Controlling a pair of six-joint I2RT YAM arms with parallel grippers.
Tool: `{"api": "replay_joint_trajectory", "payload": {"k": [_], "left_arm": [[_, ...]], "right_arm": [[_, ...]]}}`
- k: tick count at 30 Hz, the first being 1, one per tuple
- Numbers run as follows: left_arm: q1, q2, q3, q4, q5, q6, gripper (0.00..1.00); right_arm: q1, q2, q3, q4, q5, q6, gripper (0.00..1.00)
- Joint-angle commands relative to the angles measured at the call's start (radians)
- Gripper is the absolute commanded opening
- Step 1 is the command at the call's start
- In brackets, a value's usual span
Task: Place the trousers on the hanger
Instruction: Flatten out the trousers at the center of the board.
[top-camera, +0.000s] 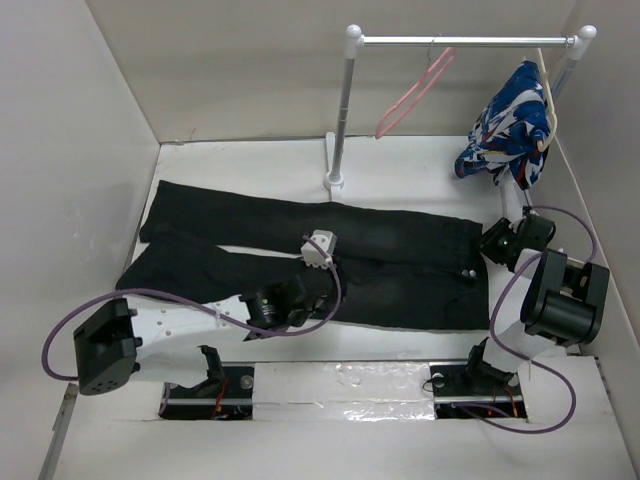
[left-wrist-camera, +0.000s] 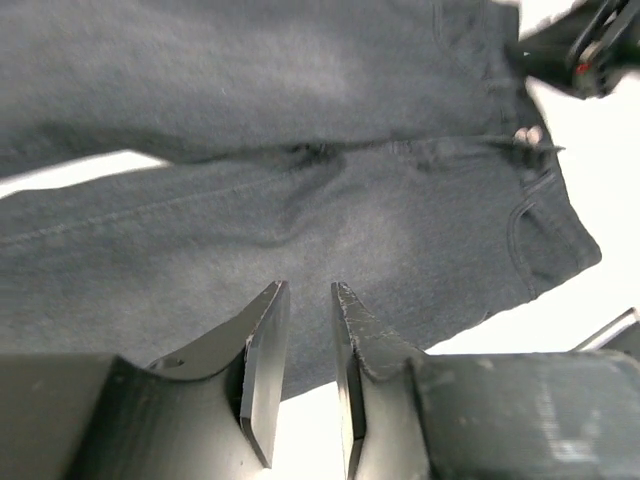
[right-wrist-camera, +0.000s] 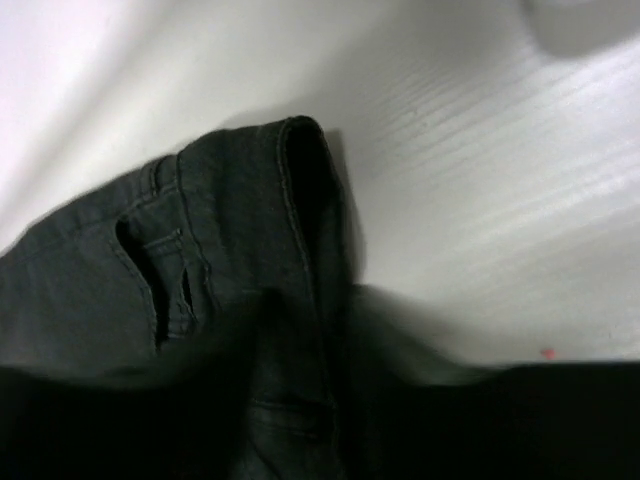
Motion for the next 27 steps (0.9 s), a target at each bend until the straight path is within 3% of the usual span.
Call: {"api": "replay_joint_trajectory", "payload": {"k": [1, 2, 4, 5, 8, 12, 15, 19, 22, 23, 24, 27], "left_arm": [[0.061, -0.088, -0.067, 0.107, 0.01, 0.056, 0.22], [0.079, -0.117, -0.087, 0.124, 0.036, 0.057, 0.22], [0.124, -0.147, -0.146, 0.164, 0.074, 0.06, 0.22], [0.171, -0.172, -0.167, 0.178, 0.122, 0.059, 0.23], [0.246, -0.201, -0.231, 0.236, 0.217, 0.056, 0.24], [0.257, -0.204, -0.244, 0.227, 0.22, 0.06, 0.26], [0.266, -0.177, -0.244, 0.235, 0.222, 0.052, 0.31], [0.276, -0.125, -0.221, 0.221, 0.223, 0.023, 0.38], [0.309, -0.095, -0.214, 0.207, 0.236, -0.012, 0.48], [0.328, -0.092, -0.207, 0.183, 0.23, -0.021, 0.5], [0.337, -0.095, -0.204, 0.166, 0.222, -0.027, 0.5], [0.368, -0.13, -0.205, 0.085, 0.165, -0.081, 0.51]], "right_arm": [[0.009, 0.049, -0.013, 0.003, -0.061, -0.017, 0.35], [0.009, 0.052, -0.013, 0.007, -0.069, -0.017, 0.19], [0.009, 0.053, 0.0, 0.014, -0.082, 0.0, 0.03], [0.009, 0.049, 0.01, 0.003, -0.085, 0.003, 0.0], [0.018, -0.014, 0.046, 0.009, -0.075, 0.029, 0.0], [0.027, -0.094, 0.184, -0.161, 0.06, -0.001, 0.0], [0.018, -0.096, 0.285, -0.241, 0.141, -0.017, 0.0], [0.007, -0.048, 0.365, -0.221, 0.174, 0.023, 0.0], [0.036, 0.001, 0.45, -0.299, 0.192, 0.006, 0.3], [0.064, 0.007, 0.459, -0.318, 0.198, 0.0, 0.52], [0.078, 0.009, 0.456, -0.332, 0.21, -0.003, 0.62], [0.125, -0.048, 0.341, -0.255, 0.214, 0.0, 0.93]]}}
